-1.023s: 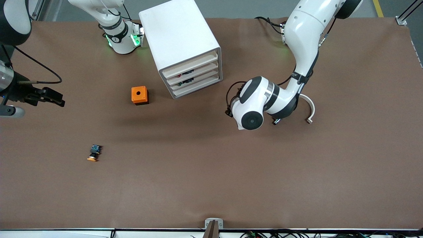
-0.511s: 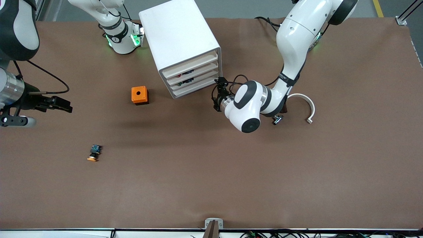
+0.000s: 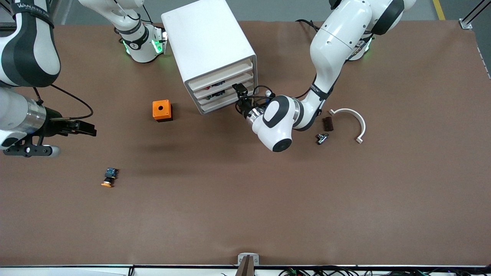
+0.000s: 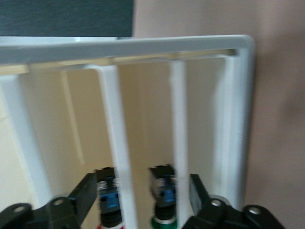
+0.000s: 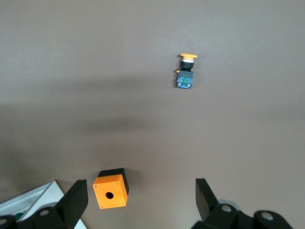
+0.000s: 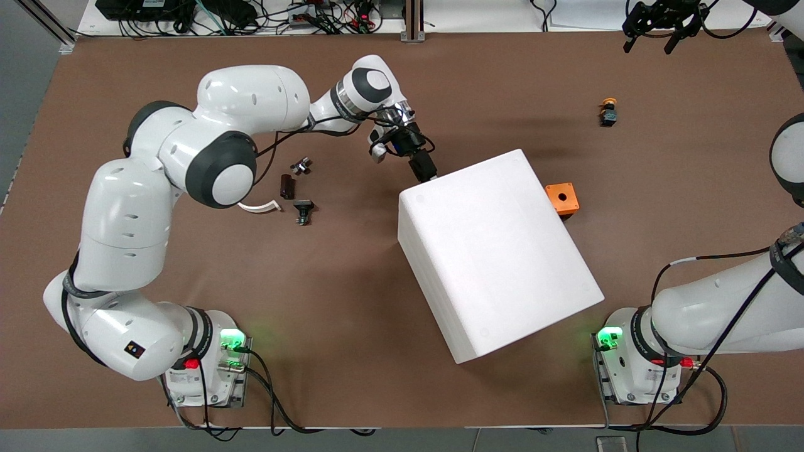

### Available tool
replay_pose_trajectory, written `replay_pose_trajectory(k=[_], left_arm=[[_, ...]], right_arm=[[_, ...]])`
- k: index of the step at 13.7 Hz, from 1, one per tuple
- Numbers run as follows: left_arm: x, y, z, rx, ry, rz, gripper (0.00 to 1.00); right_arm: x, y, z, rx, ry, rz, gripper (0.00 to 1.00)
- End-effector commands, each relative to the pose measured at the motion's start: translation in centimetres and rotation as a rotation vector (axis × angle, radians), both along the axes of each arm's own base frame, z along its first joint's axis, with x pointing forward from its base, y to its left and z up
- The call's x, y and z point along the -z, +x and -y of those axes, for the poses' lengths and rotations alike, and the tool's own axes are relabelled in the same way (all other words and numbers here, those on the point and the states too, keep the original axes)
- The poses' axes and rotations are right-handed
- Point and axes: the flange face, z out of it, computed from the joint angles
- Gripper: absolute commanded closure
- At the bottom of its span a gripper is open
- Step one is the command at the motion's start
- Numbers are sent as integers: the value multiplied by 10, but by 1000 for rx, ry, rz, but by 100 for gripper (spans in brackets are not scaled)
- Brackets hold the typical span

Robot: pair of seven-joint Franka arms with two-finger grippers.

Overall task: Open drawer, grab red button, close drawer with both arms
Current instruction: 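Hook the left gripper into the drawer front while the right gripper advances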

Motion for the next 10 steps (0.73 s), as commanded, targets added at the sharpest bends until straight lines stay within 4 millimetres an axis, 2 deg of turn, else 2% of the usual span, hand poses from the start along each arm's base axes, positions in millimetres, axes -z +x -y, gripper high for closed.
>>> replay_pose_trajectory(k=[1, 4, 5, 6, 7, 8, 9, 10], left_arm=[[-4, -6, 5, 4, -24, -99, 27], [0, -15, 8, 34, -19, -127, 30], [7, -16, 7, 34, -12, -135, 31], [12, -17, 6, 34, -8, -140, 36], [14, -19, 7, 38, -8, -143, 42], [15, -22, 9, 45, -7, -143, 58], [16, -22, 10, 44, -7, -142, 68], [16, -26, 12, 50, -6, -143, 84]], right_arm=[[9, 6, -4, 30, 17, -13, 0], [14, 7, -24, 103, 27, -29, 0], [14, 7, -28, 134, 20, -32, 0], [15, 6, -37, 163, 13, -38, 0], [15, 6, -46, 188, 6, -41, 0], [14, 4, -57, 221, -1, -43, 0], [14, 3, -68, 256, -3, -48, 0], [14, 2, -79, 295, 1, -55, 0]])
